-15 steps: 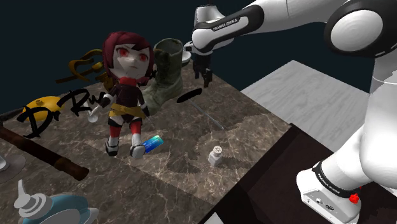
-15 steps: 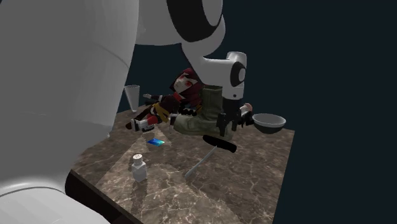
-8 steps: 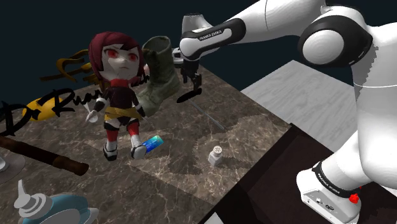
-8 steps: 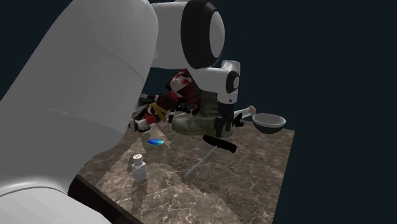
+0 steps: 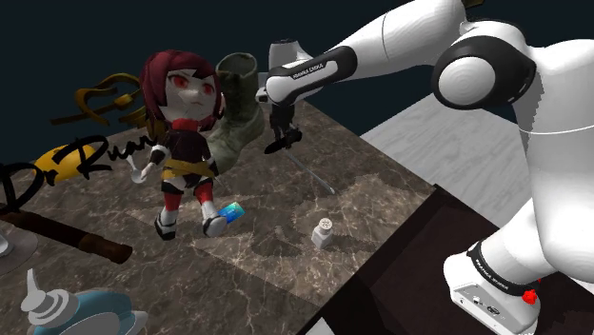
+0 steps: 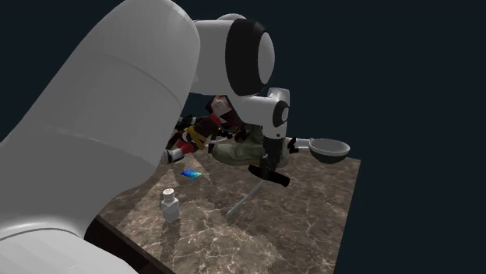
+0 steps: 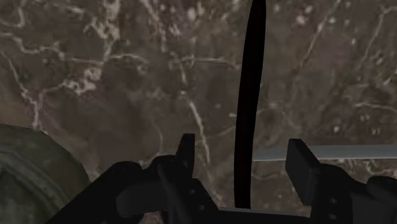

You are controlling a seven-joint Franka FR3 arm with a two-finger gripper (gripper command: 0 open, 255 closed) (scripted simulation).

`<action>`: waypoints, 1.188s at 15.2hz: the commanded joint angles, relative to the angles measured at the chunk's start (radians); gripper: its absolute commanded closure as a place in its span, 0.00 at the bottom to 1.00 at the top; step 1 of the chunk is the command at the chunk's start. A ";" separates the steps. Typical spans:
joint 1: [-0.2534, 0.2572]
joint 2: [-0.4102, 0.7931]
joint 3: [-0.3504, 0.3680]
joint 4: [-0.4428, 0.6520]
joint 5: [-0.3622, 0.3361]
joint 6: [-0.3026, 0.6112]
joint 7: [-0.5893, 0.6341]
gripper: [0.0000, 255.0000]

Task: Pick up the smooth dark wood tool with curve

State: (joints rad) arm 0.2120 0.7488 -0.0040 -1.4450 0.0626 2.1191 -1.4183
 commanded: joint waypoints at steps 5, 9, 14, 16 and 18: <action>0.002 0.001 0.001 -0.002 0.000 0.002 0.001 1.00; 0.000 -0.001 0.001 -0.004 0.000 0.002 -0.002 1.00; 0.000 -0.038 0.000 0.003 -0.001 -0.043 0.000 1.00; 0.000 -0.052 0.000 0.007 -0.002 -0.061 0.001 1.00; 0.000 -0.065 -0.001 0.013 -0.002 -0.080 0.002 1.00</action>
State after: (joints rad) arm 0.2113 0.6894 -0.0049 -1.4375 0.0607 2.0496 -1.4171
